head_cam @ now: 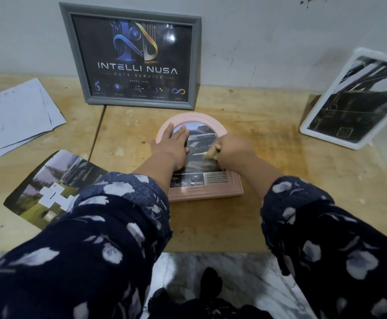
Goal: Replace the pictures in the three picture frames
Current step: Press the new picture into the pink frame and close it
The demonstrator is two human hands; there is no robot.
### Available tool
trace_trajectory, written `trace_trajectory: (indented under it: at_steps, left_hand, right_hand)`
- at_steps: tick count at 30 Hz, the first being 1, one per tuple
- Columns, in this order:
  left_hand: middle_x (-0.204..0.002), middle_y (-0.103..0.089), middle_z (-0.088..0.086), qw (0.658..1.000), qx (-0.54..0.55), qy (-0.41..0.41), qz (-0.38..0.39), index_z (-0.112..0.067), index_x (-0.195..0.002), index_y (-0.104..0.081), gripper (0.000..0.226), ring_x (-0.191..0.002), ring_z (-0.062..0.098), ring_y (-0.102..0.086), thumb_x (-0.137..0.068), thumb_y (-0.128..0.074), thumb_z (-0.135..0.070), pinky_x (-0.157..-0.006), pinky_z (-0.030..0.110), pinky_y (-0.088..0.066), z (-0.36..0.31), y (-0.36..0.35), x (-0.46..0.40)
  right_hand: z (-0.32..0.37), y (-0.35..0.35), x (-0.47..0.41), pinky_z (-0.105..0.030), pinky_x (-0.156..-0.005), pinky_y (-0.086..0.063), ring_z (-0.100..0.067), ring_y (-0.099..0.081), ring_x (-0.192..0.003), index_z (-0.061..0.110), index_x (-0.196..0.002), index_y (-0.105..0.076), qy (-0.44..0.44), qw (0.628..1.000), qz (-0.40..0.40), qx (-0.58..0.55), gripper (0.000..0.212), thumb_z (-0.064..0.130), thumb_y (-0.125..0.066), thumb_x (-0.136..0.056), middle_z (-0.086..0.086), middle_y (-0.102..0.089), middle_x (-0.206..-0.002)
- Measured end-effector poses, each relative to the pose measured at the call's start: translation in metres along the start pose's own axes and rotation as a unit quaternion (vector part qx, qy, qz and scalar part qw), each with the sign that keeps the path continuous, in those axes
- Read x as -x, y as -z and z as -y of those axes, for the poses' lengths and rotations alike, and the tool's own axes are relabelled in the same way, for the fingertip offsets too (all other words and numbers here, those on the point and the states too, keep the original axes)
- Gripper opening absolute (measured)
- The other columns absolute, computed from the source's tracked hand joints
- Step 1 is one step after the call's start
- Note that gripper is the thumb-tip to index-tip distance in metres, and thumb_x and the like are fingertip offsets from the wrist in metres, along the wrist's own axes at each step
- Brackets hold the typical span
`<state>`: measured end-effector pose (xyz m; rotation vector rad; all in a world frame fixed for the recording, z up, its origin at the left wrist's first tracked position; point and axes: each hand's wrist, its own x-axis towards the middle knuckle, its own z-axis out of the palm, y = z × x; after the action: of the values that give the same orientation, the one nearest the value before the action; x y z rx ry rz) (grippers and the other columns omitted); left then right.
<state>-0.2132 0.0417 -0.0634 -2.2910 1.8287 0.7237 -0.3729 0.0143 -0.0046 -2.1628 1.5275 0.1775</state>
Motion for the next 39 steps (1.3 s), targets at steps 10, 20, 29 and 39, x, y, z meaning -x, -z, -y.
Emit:
trace_trajectory:
  at_steps: [10, 20, 29, 39]
  left_hand:
    - [-0.160, 0.007, -0.017, 1.000, 0.014, 0.001, -0.011, -0.028, -0.155, -0.005, 0.056, -0.146, 0.012, 0.018, -0.104, -0.029, -0.031, -0.114, 0.064, -0.006, -0.003, -0.001, 0.004]
    - [-0.160, 0.006, -0.019, 1.000, 0.015, 0.003, -0.015, -0.029, -0.155, -0.006, 0.058, -0.147, 0.011, 0.015, -0.104, -0.033, -0.033, -0.114, 0.064, -0.008, -0.002, 0.001, 0.003]
    - [-0.160, 0.002, -0.018, 1.000, 0.019, 0.006, -0.017, -0.028, -0.155, -0.011, 0.059, -0.147, 0.011, 0.013, -0.103, -0.038, -0.033, -0.110, 0.067, -0.016, -0.002, 0.005, 0.001]
    - [-0.162, -0.011, -0.005, 0.998, 0.047, -0.043, -0.011, -0.025, -0.151, -0.024, 0.060, -0.149, 0.018, -0.001, -0.098, -0.050, -0.035, -0.117, 0.047, -0.020, 0.009, 0.015, -0.007]
  right_hand:
    - [-0.007, -0.055, 0.051, -0.029, -0.063, -0.030, -0.026, -0.058, -0.094, 0.019, -0.103, -0.066, 0.023, 0.979, -0.161, 0.125, 0.025, 0.011, -0.045, -0.092, -0.004, -0.063, -0.102]
    - [-0.023, -0.053, 0.049, -0.032, -0.072, -0.042, -0.026, -0.059, -0.096, 0.025, -0.094, -0.070, 0.027, 0.992, -0.120, -0.018, 0.026, 0.009, -0.051, -0.087, -0.002, -0.069, -0.099]
    - [-0.013, -0.053, 0.042, -0.030, -0.074, -0.050, -0.020, -0.061, -0.092, 0.028, -0.095, -0.070, 0.041, 0.997, -0.038, -0.049, 0.031, 0.005, -0.054, -0.082, 0.003, -0.069, -0.097]
    - [0.002, -0.049, 0.041, -0.027, -0.061, -0.045, -0.023, -0.055, -0.075, 0.013, -0.094, -0.064, -0.033, 0.931, -0.039, -0.361, 0.030, -0.006, -0.045, -0.082, -0.007, -0.062, -0.082]
